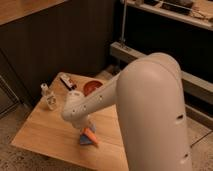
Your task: Place the pepper on the white sponge
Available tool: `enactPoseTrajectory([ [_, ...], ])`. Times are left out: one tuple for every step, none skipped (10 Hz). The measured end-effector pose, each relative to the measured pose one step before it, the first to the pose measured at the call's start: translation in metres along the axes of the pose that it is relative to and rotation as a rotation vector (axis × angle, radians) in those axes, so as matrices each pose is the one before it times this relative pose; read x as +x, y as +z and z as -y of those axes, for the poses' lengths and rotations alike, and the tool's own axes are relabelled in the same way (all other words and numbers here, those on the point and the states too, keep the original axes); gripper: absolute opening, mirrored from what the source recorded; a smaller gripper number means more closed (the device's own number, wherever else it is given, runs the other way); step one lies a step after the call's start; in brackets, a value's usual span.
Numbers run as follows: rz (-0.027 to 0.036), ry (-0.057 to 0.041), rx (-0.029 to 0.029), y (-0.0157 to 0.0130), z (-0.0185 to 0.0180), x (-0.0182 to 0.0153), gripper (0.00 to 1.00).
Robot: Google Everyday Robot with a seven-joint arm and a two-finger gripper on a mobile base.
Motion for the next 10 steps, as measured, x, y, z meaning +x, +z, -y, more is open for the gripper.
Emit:
enactPoseTrajectory([
  [-0.00079, -0.00053, -0.0015, 0.00112, -0.00043, -0.00048, 0.8],
  [-0.0025, -0.00119, -0.00151, 0.00162, -0.00059, -0.00026, 0.8],
  [-0.00143, 0.00038, -0.0015, 0.00064, -0.00047, -0.00033, 0.8],
  [-0.00009, 0.0005, -0.00046, -0.0002, -0.00029, -0.00036, 0.8],
  [0.00737, -0.00109, 0.00226, -0.00354, -0.00001, -0.0027, 0.8],
  [0.00425, -0.00096, 0.00138, -0.0016, 0.00017, -0.00139, 0.8],
  [0.02829, -0.00934, 0.02222, -0.0174, -0.0001, -0.00977, 0.8],
  [0.00992, -0.0021, 0.01014, -0.00819, 0.00033, -0.003, 0.8],
  [0.01206, 0.002, 0.01204, -0.01146, 0.00132, -0.0024, 0.8],
  [0.0083, 0.01252, 0.00207, -0.00888, 0.00072, -0.00037, 0.8],
])
